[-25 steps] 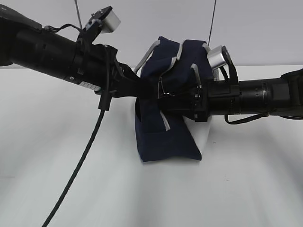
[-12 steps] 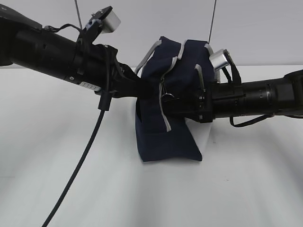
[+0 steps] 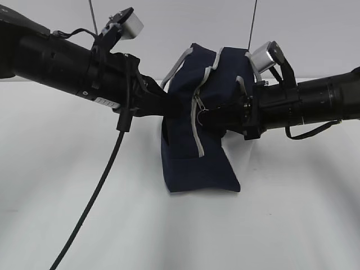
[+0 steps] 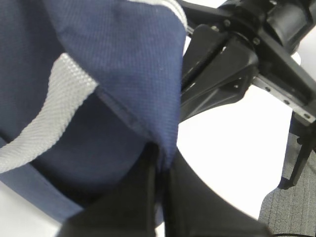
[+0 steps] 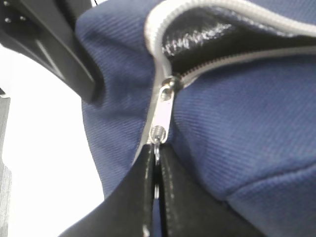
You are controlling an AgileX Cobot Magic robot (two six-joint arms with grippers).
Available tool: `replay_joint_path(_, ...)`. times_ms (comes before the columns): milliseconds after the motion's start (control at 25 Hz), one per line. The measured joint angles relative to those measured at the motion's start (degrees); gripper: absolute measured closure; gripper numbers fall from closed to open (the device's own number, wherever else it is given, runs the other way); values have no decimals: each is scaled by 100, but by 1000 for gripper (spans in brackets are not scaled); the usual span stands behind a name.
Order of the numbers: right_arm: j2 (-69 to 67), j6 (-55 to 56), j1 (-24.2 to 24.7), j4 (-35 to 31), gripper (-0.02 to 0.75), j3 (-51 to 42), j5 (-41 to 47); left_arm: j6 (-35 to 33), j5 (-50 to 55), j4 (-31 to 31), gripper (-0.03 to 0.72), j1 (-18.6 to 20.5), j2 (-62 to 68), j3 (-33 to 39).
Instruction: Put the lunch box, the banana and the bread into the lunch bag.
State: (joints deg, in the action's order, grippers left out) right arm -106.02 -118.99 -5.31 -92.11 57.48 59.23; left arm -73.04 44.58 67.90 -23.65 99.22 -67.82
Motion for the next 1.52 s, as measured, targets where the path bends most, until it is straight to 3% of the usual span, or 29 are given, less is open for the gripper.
replay_joint_path(440,897,828,0,501,738,20,-79,0,20,0,684,0,0,0)
replay_joint_path(680,1140,1648,0,1229,738,442,-84,0,120,100,650,0,0,0)
replay_joint_path(840,1176,2238,0,1668,738,898,-84,0,297,106,543,0,0,0)
replay_joint_path(1000,1176,2828,0,2003,738,1371,-84,0,522,100,321,0,0,0)
replay_joint_path(1120,1176,3284,0,2255,738,1687,-73,0,569,107,196,0,-10,0)
replay_joint_path(1240,1176,3787,0,2483,738,1909,49,0,602,173,154,0,-44,0)
replay_joint_path(1520,1176,4656,10,2699,738,2076,737,0,635,197,143,0,-70,0)
